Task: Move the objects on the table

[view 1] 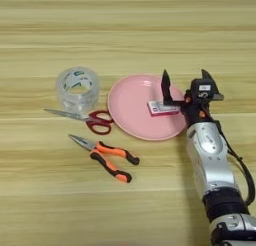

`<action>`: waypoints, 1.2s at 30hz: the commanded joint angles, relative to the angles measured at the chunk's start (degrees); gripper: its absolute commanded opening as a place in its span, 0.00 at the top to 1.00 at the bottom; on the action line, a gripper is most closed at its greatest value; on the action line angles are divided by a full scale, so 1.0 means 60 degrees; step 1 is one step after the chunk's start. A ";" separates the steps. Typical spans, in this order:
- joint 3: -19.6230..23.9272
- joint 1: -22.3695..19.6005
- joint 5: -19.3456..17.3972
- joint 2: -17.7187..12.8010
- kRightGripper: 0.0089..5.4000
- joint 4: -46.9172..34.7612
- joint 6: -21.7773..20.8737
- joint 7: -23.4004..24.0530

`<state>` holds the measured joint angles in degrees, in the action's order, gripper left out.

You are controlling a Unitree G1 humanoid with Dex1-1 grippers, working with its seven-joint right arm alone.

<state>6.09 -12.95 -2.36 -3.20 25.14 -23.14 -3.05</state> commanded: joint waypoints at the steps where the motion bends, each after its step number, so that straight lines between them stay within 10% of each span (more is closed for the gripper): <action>1: -0.0020 -0.0659 -0.0013 -0.0128 0.01 -0.0417 -0.0236 -0.0039; 36: -0.1893 -0.0367 0.0846 -0.0666 0.01 -0.1204 0.2304 -0.2293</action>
<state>-5.66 -12.33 3.86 -6.74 21.77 -10.39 -16.64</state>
